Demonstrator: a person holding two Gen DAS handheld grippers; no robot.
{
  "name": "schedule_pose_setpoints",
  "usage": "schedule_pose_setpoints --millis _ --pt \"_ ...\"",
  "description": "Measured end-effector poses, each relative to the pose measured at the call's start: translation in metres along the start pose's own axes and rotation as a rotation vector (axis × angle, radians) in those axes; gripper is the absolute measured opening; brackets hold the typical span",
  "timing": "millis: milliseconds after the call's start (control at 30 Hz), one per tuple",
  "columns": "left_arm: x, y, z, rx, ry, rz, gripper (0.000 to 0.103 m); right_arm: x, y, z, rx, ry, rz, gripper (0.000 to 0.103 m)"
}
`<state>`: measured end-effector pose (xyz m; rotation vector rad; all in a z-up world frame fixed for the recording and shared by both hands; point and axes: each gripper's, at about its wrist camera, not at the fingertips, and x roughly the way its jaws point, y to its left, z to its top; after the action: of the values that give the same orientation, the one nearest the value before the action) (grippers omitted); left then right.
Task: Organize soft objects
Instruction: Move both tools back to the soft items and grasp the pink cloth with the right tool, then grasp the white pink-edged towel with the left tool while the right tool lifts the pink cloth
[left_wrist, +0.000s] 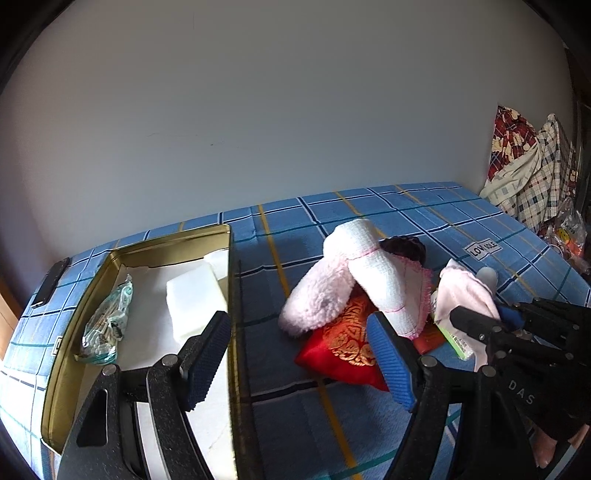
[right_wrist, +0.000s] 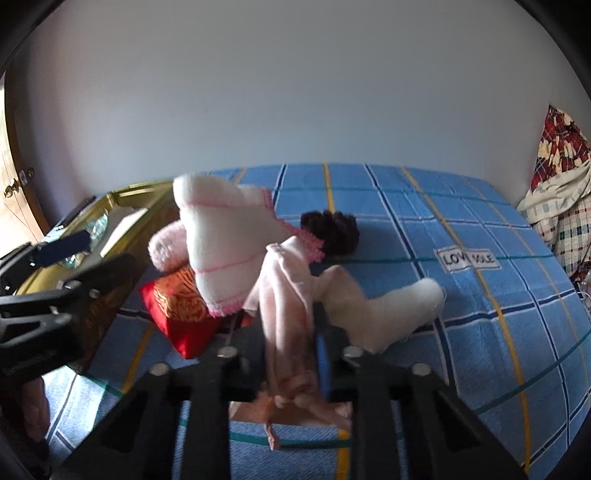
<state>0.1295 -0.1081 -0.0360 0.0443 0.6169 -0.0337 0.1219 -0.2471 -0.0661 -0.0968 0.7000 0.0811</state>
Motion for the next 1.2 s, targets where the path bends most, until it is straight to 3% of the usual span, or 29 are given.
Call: schedule_pose_setpoints --millis 133,500,700,733,867,967,1200 --pt "0.003 -0.009 0.004 0.017 -0.014 -0.005 0.078 -0.008 -0.005 0.002 0.021 -0.044 -0.007 0.010" --pt "0.030 -0.034 0.024 0.020 -0.018 -0.025 0.078 -0.017 -0.034 0.011 0.078 -0.120 -0.097 0.009" --pt "0.044 -0.043 0.032 0.023 -0.010 -0.044 0.077 -0.015 -0.045 0.008 0.120 -0.124 -0.079 0.009" --pt "0.047 -0.042 0.032 0.017 -0.003 -0.053 0.073 -0.014 -0.043 0.008 0.113 -0.122 -0.080 0.009" --pt "0.059 -0.041 0.029 0.005 0.037 -0.076 0.036 -0.016 -0.038 0.008 0.090 -0.127 -0.088 0.009" --pt "0.060 -0.043 0.027 0.013 0.034 -0.097 0.015 -0.017 -0.039 0.008 0.093 -0.133 -0.085 0.009" --pt "0.031 -0.030 0.018 -0.010 -0.061 -0.106 0.011 -0.025 -0.040 0.008 0.104 -0.175 -0.087 0.009"
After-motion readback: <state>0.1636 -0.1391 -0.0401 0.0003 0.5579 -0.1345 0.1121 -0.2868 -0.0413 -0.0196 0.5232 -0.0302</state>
